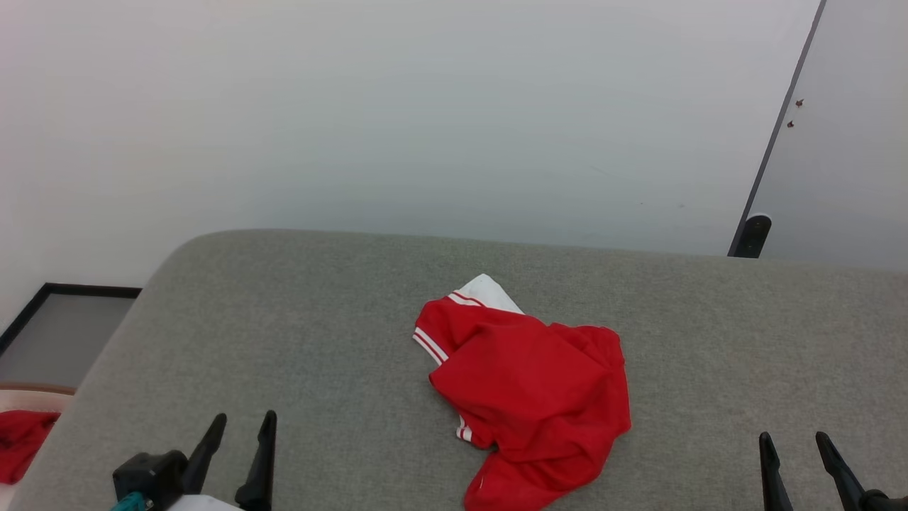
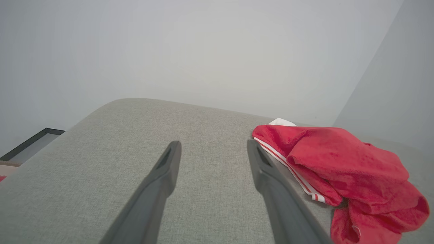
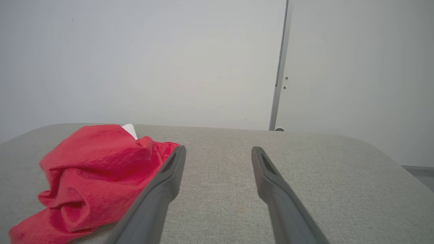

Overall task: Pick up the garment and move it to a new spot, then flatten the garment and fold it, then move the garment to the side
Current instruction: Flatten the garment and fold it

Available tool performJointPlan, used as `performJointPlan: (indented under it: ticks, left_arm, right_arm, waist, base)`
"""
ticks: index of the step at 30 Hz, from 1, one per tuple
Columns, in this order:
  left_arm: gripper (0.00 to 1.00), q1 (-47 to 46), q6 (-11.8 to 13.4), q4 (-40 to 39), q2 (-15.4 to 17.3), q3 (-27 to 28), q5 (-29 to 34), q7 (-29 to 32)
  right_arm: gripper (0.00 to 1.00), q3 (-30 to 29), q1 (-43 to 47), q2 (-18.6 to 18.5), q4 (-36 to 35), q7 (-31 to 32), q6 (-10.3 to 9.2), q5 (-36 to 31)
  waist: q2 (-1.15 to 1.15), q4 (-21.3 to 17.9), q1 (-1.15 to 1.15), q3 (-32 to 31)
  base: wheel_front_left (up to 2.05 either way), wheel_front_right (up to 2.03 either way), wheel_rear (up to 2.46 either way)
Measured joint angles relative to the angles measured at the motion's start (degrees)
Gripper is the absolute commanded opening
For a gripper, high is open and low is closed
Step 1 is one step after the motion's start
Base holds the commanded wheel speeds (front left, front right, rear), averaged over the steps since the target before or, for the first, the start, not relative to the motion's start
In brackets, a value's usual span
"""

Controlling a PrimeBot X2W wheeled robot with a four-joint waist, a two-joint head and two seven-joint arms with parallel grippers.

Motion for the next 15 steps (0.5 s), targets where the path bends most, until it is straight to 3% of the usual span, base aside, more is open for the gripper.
performJointPlan:
  ticks: [15]
  left_arm:
    - [1.00,-2.48,-0.30,-0.76,0.41,-0.94,-0.88,1.80]
  right_arm:
    - [1.00,-0.01,-0.51,-0.14,-0.18,-0.08,0.00,-0.67]
  waist:
    - [0.00,-3.10,0.00,1.43]
  base:
    - [0.00,0.00,0.00]
